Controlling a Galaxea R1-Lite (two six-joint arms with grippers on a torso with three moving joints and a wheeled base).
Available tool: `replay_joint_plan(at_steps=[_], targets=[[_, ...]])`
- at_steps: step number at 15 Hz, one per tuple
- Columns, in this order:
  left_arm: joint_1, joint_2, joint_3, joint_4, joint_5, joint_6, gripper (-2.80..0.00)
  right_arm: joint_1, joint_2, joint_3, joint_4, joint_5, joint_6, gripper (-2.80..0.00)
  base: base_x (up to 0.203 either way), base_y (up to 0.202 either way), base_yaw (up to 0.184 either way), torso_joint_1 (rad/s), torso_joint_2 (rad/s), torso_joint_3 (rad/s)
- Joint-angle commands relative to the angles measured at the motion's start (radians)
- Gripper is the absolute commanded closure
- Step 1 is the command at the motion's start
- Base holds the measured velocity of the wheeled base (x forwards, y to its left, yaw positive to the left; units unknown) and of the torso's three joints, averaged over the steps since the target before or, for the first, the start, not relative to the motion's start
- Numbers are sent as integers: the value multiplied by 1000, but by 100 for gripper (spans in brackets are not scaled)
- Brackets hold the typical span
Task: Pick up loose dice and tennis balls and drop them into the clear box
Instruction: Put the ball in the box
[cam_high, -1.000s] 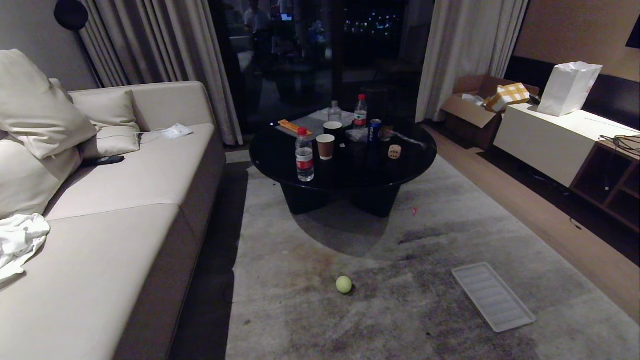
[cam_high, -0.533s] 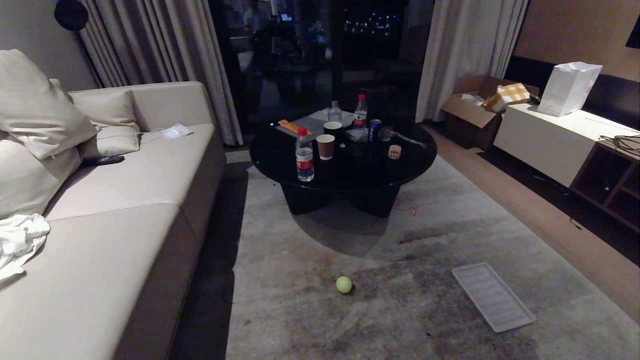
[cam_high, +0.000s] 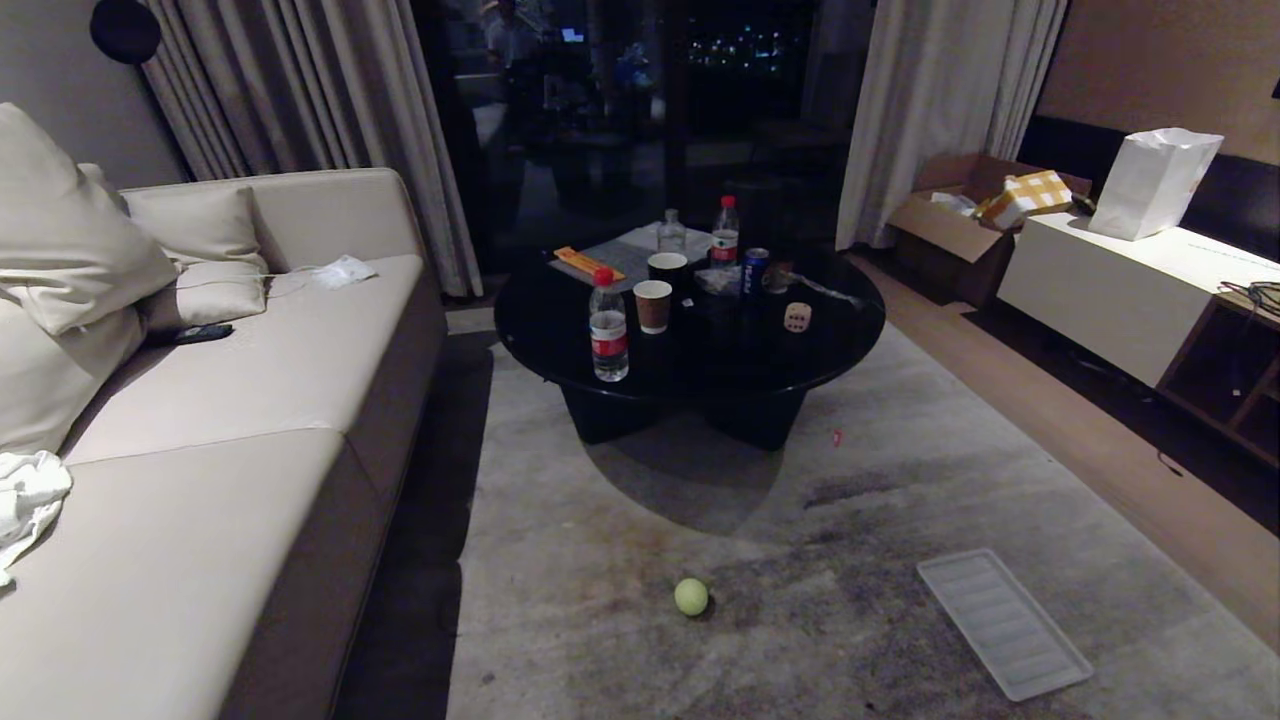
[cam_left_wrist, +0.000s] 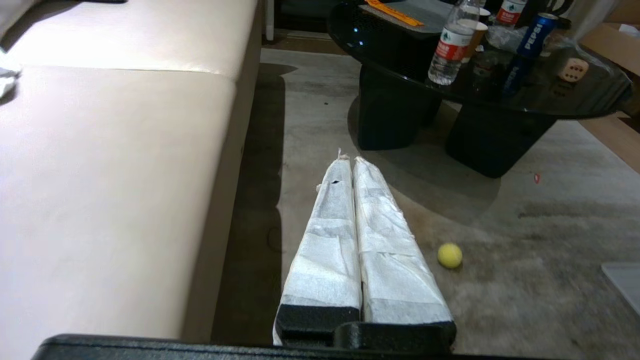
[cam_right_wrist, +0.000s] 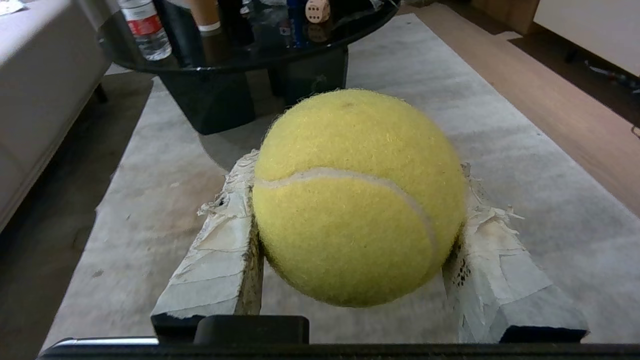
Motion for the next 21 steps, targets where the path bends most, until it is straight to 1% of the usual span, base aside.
replay_joint_plan(at_steps=[1,6,14,16,21], targets=[[0,2,2,-1,1,-1,0,0,2,0,0,1,-1,0,189,0,0,2,-2,-2],[0,1,2,-1,3,-3,0,0,1,0,0,1,-3,0,163,0,-2,2,2,3],[0,2,2,-1,3,-4,0,0,1,0,0,1,0,0,0,0,0,0,0,0],[0,0,2,-1,3,-4,0,0,1,0,0,1,0,0,7,2,-104,3,-1,0],[0,0,2,-1,3,-4,0,0,2,0,0,1,0,0,1,10,-163,3,1,0]])
